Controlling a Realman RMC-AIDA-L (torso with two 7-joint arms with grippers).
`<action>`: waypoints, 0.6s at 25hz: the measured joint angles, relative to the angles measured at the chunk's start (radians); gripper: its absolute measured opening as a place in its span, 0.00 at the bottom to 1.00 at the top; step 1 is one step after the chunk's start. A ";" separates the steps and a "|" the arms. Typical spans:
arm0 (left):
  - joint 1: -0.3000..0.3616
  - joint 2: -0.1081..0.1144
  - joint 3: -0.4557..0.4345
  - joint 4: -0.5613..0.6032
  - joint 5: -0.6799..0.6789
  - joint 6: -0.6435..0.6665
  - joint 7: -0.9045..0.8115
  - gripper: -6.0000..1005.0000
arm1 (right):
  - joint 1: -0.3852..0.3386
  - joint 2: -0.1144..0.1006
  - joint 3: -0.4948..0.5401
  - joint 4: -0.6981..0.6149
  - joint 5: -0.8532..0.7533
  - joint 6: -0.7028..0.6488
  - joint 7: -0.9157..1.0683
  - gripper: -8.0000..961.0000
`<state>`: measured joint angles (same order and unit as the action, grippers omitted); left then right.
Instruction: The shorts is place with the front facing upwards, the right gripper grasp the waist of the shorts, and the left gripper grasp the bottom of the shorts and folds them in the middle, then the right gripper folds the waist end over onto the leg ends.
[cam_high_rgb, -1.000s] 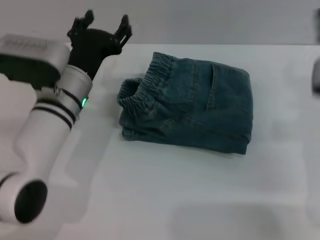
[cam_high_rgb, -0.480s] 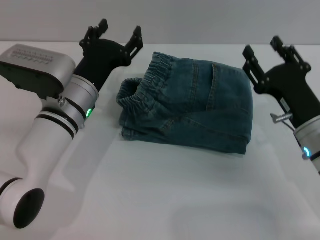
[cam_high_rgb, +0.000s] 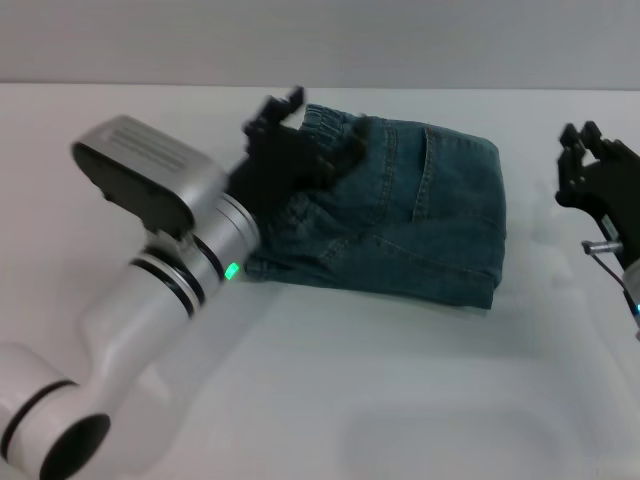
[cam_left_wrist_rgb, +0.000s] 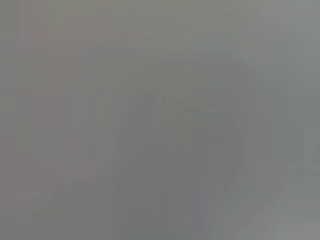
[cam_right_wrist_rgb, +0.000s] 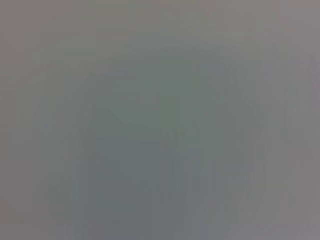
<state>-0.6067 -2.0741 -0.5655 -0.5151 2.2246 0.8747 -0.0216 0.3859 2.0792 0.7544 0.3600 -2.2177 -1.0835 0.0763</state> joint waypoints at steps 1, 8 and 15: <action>-0.001 -0.001 0.025 -0.006 0.001 0.006 0.000 0.84 | -0.002 0.000 0.001 -0.011 0.001 -0.002 -0.002 0.23; -0.048 -0.003 0.149 -0.015 0.013 -0.095 -0.018 0.84 | -0.015 0.000 -0.004 -0.029 0.000 0.015 0.028 0.03; -0.079 -0.004 0.100 0.025 0.006 -0.247 -0.027 0.84 | -0.015 0.000 -0.040 -0.024 -0.003 0.044 0.083 0.01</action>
<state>-0.6854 -2.0781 -0.4659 -0.4901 2.2305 0.6277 -0.0486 0.3706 2.0791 0.7140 0.3358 -2.2211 -1.0397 0.1590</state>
